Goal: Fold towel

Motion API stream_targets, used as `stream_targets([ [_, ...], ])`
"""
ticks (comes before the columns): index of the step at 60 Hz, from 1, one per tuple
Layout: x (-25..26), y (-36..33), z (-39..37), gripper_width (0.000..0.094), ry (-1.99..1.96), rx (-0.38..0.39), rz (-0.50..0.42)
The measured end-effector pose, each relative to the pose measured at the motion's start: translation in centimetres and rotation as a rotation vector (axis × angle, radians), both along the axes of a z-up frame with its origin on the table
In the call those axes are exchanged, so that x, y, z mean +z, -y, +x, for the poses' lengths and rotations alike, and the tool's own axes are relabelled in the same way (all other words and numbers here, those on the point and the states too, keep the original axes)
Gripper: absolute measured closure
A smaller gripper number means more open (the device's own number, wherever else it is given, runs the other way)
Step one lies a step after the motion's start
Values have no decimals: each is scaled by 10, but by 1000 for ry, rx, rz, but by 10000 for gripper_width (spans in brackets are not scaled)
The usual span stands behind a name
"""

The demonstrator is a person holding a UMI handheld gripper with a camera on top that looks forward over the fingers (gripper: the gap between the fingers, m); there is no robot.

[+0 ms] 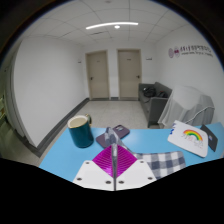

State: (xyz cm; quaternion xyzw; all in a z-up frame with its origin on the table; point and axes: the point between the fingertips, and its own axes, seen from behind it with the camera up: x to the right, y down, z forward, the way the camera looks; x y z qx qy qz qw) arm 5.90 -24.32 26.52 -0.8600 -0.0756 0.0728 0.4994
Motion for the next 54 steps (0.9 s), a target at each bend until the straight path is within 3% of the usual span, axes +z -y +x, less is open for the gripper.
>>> stream_targets([
  [3, 20, -3, 51, 925, 10, -48, 15],
  [9, 11, -11, 143, 914, 56, -147, -5],
  [17, -60, -20, 249, 906, 215, -204, -134],
  [21, -88, -12, 265, 880, 203, -238, -195],
  [24, -96, -7, 267, 733, 176, -240, -208],
  [29, -92, 7, 267, 152, 167, -260, -196],
  [30, -89, -16, 278, 70, 163, -257, -194],
  [34, -79, 11, 267, 128, 154, -245, -169],
  [54, -5, 96, 210, 89, 104, -128, -48],
])
